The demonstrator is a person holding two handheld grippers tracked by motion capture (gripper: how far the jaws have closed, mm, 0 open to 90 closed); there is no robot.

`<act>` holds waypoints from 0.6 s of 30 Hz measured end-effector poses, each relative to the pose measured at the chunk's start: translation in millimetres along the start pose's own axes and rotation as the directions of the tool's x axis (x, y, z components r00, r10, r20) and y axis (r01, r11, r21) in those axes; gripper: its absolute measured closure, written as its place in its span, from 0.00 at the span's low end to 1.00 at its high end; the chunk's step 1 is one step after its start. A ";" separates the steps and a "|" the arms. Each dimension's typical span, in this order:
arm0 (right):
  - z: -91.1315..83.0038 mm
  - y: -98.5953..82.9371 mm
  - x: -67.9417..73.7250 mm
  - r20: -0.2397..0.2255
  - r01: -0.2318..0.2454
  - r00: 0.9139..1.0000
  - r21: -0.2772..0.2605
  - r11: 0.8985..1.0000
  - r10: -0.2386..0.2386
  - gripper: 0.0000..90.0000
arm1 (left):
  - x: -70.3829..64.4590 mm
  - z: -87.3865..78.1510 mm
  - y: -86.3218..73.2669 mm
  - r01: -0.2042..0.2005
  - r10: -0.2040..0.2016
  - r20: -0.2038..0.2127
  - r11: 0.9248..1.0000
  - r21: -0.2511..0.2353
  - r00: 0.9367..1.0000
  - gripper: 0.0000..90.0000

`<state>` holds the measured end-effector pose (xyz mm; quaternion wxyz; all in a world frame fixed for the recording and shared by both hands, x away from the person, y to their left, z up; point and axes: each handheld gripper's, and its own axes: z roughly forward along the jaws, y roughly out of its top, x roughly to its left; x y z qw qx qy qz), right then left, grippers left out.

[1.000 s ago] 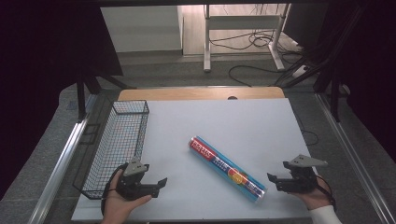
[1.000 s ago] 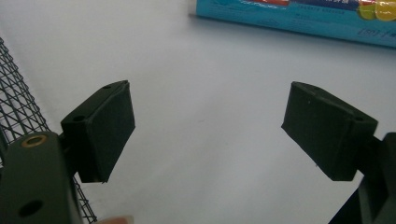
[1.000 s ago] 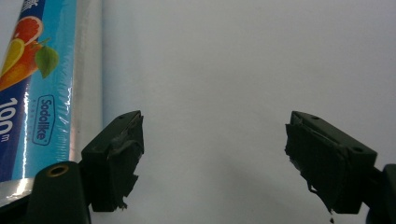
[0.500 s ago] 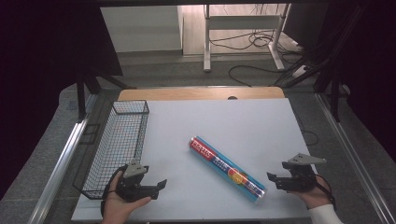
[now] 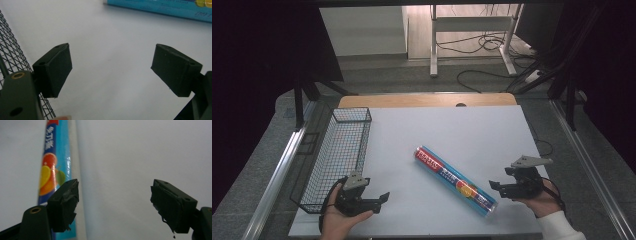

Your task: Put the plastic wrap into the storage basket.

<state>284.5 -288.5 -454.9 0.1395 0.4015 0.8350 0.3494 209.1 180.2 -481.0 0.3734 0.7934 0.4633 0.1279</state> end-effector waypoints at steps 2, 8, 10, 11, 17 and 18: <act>1.7 6.6 3.6 -0.012 0.009 1.000 0.001 1.000 -0.009 0.25 | -0.6 0.7 -0.2 -0.004 0.004 0.002 1.000 0.003 1.000 0.19; 11.6 23.6 14.3 -0.041 0.027 0.999 0.036 0.999 -0.026 0.23 | -1.4 1.6 -0.8 -0.008 0.008 0.003 1.000 0.009 1.000 0.18; 14.7 29.2 18.8 -0.051 0.031 0.998 0.048 0.998 -0.029 0.22 | -1.3 1.6 -1.1 -0.008 0.008 0.003 1.000 0.008 1.000 0.18; 16.4 32.2 21.3 -0.050 0.038 0.998 0.054 0.998 -0.035 0.21 | -1.4 1.6 -1.1 -0.009 0.009 0.003 1.000 0.008 1.000 0.18; 28.7 50.1 36.9 -0.070 0.074 0.995 0.094 0.993 -0.067 0.20 | -1.9 2.2 -1.8 -0.010 0.010 0.010 1.000 0.010 1.000 0.18; 31.2 52.8 39.3 -0.074 0.076 0.995 0.103 0.992 -0.069 0.20 | -1.8 2.1 -2.0 -0.010 0.010 0.010 1.000 0.009 1.000 0.18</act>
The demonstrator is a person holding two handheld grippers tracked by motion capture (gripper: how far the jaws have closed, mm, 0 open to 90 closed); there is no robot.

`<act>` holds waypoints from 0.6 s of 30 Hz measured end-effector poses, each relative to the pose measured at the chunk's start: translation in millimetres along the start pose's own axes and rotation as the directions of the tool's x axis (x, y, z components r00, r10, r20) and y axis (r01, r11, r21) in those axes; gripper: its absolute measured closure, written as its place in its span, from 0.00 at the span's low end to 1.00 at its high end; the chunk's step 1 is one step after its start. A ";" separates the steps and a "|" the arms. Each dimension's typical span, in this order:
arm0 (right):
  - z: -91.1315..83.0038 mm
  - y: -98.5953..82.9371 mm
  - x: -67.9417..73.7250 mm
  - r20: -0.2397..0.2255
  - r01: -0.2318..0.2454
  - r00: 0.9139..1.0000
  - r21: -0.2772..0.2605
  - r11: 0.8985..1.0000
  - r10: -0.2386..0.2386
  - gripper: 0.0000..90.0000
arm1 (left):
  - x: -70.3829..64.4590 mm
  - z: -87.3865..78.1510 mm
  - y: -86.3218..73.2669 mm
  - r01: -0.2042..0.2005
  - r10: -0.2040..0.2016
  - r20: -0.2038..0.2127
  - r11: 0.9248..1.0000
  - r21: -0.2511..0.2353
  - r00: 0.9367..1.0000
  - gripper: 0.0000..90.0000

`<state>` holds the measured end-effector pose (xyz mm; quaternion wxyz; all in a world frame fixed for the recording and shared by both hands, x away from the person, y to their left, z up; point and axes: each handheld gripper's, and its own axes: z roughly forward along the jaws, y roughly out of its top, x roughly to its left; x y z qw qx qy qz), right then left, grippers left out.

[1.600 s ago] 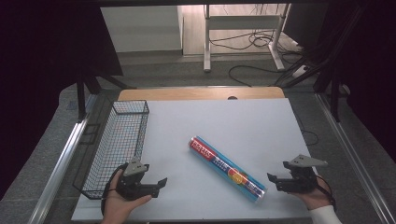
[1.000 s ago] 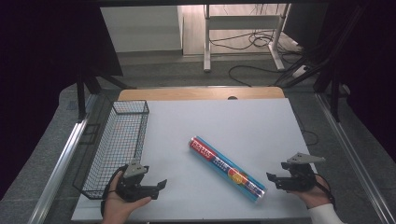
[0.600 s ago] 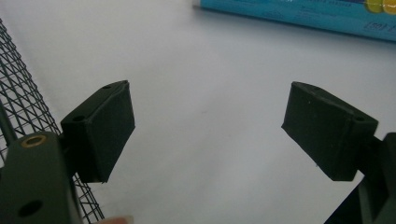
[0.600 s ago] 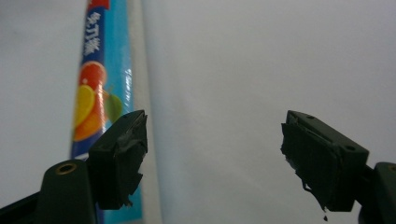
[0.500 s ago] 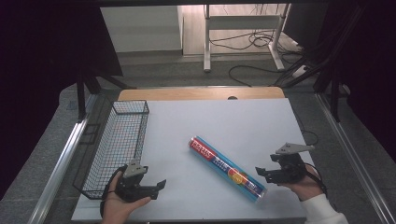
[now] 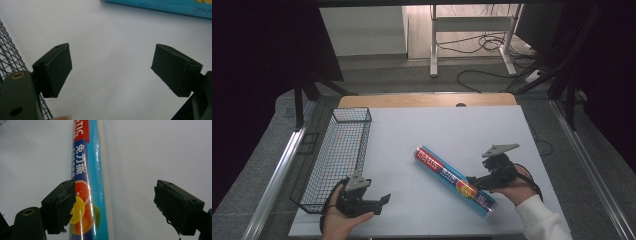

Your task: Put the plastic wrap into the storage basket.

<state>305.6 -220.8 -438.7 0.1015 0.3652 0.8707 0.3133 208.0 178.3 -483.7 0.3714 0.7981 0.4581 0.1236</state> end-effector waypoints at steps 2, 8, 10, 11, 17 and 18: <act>6.0 5.4 3.8 -0.007 0.017 1.000 0.018 1.000 -0.017 0.20 | 0.3 -0.1 -0.4 0.002 -0.002 0.001 1.000 0.000 1.000 0.18; 26.1 18.5 14.1 -0.024 0.055 0.998 0.072 0.996 -0.054 0.20 | 0.4 0.1 -1.0 0.001 -0.001 0.001 1.000 0.002 1.000 0.18; 32.6 21.9 17.1 -0.028 0.064 0.998 0.089 0.994 -0.062 0.19 | 0.3 0.5 -1.2 -0.001 0.001 0.001 1.000 0.003 1.000 0.18; 35.8 23.4 18.3 -0.032 0.068 0.997 0.094 0.993 -0.066 0.19 | 0.4 0.9 -1.3 0.000 0.000 0.000 1.000 0.003 1.000 0.19; 58.7 31.4 26.1 -0.038 0.083 0.996 0.149 0.985 -0.078 0.19 | -0.6 2.7 -1.4 -0.007 0.007 0.000 1.000 0.008 1.000 0.18; 62.6 32.6 27.4 -0.039 0.086 0.996 0.158 0.984 -0.081 0.19 | -0.9 2.9 -1.4 -0.010 0.010 0.000 1.000 0.007 1.000 0.18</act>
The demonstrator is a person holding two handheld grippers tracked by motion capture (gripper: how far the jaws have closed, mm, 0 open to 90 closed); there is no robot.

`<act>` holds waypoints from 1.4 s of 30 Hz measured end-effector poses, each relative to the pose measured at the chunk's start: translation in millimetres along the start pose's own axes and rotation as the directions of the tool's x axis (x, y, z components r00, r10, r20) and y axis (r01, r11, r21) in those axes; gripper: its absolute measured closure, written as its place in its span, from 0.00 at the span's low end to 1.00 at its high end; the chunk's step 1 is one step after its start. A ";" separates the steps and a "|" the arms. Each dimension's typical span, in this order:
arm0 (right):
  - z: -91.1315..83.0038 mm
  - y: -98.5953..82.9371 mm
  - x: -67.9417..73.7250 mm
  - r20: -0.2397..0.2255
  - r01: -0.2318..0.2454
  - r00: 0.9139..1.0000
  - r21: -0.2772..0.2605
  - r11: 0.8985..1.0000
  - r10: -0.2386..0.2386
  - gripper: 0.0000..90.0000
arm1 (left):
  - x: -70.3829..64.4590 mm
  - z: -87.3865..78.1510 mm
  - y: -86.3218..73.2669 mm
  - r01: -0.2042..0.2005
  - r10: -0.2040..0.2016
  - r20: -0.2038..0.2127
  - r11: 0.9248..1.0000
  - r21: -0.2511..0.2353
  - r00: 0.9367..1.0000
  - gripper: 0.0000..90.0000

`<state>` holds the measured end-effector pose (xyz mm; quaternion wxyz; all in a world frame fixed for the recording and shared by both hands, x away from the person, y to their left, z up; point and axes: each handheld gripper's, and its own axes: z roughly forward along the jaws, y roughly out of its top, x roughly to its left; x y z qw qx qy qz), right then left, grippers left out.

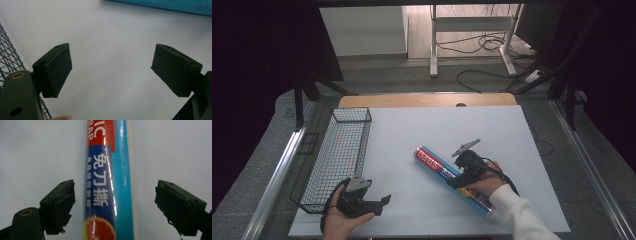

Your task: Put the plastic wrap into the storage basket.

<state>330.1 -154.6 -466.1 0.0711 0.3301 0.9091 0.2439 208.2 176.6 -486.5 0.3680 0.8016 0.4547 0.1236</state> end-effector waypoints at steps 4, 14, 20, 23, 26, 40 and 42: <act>12.4 5.3 3.8 -0.008 0.014 1.000 0.036 0.999 -0.014 0.19 | 0.4 -0.1 -0.3 0.001 -0.001 -0.001 1.000 0.001 1.000 0.18; 37.5 4.1 8.8 0.007 0.049 0.999 0.177 0.983 -0.051 0.27 | 0.3 1.3 -1.0 -0.002 0.002 0.000 1.000 0.004 1.000 0.18; 43.1 2.3 10.2 0.034 0.055 0.997 0.228 0.972 -0.065 0.35 | -0.6 1.1 -0.9 -0.006 0.006 0.002 1.000 0.005 1.000 0.19; 42.9 3.0 7.9 0.024 0.041 0.999 0.226 0.973 -0.048 0.36 | -0.9 0.7 -0.6 -0.007 0.007 0.002 1.000 0.002 1.000 0.19; 42.2 3.0 4.3 0.004 0.031 0.999 0.220 0.975 -0.033 0.36 | -1.0 1.2 -0.6 -0.008 0.008 0.003 1.000 0.004 1.000 0.19; 28.9 1.6 -3.0 -0.115 -0.066 0.990 0.127 0.990 0.081 0.36 | -1.4 3.0 0.1 -0.007 0.007 0.006 1.000 0.005 1.000 0.19; 23.9 2.4 -4.6 -0.142 -0.091 0.984 0.097 0.991 0.104 0.36 | -1.5 3.2 0.1 -0.008 0.008 0.007 1.000 0.006 1.000 0.19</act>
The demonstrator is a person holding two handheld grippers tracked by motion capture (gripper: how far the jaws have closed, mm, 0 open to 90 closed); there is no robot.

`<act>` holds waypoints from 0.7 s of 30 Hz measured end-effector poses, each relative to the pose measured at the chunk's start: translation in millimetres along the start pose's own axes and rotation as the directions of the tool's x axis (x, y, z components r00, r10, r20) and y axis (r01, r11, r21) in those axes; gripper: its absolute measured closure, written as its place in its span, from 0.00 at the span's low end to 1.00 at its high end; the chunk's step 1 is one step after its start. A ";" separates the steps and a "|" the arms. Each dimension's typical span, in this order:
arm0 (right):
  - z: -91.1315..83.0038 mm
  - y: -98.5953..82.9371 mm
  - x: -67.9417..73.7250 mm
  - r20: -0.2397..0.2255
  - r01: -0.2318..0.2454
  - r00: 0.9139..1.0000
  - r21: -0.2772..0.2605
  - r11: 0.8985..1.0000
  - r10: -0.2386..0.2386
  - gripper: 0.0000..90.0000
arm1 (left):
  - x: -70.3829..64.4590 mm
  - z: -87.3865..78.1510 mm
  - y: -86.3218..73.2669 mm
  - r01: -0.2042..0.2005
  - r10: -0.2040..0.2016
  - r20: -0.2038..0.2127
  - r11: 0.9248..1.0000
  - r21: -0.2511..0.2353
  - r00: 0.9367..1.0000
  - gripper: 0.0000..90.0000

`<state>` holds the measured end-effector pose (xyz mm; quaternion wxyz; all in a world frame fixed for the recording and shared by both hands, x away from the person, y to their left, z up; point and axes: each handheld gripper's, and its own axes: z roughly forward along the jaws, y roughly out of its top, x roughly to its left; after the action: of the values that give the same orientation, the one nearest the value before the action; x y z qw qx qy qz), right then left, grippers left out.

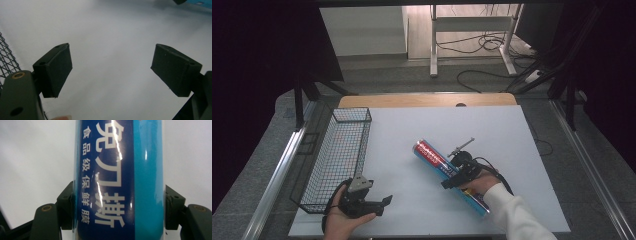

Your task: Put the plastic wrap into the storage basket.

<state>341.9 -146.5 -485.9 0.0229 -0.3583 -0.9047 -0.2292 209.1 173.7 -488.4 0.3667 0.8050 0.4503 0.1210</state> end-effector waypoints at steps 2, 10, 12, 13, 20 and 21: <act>-4.4 -0.1 -0.8 -0.025 -0.028 0.999 -0.033 0.999 0.027 0.36 | -0.1 0.0 0.0 0.000 0.000 0.001 1.000 -0.001 1.000 0.19; -18.0 -6.1 0.5 -0.084 -0.094 0.993 -0.145 0.985 0.082 0.36 | -1.4 -0.2 1.0 0.002 -0.002 0.007 1.000 -0.005 1.000 0.19; -20.8 -9.0 1.2 -0.098 -0.108 0.991 -0.173 0.979 0.092 0.36 | -1.5 0.1 1.5 -0.002 0.002 0.007 1.000 -0.003 1.000 0.19; -21.7 -10.6 1.4 -0.106 -0.115 0.990 -0.186 0.976 0.096 0.36 | -1.7 0.5 1.7 0.000 0.000 0.008 1.000 -0.004 1.000 0.19; -22.9 -21.7 1.7 -0.173 -0.189 0.973 -0.242 0.952 0.150 0.36 | -2.1 1.5 3.4 0.015 -0.015 0.015 1.000 -0.017 1.000 0.19; -23.3 -22.7 1.8 -0.183 -0.206 0.969 -0.243 0.948 0.164 0.36 | -2.0 1.6 3.7 0.017 -0.017 0.016 1.000 -0.018 1.000 0.19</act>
<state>322.7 -169.8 -473.7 0.0699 -0.4221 -0.8243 -0.3708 211.1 170.1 -486.7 0.3786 0.7988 0.4530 0.1155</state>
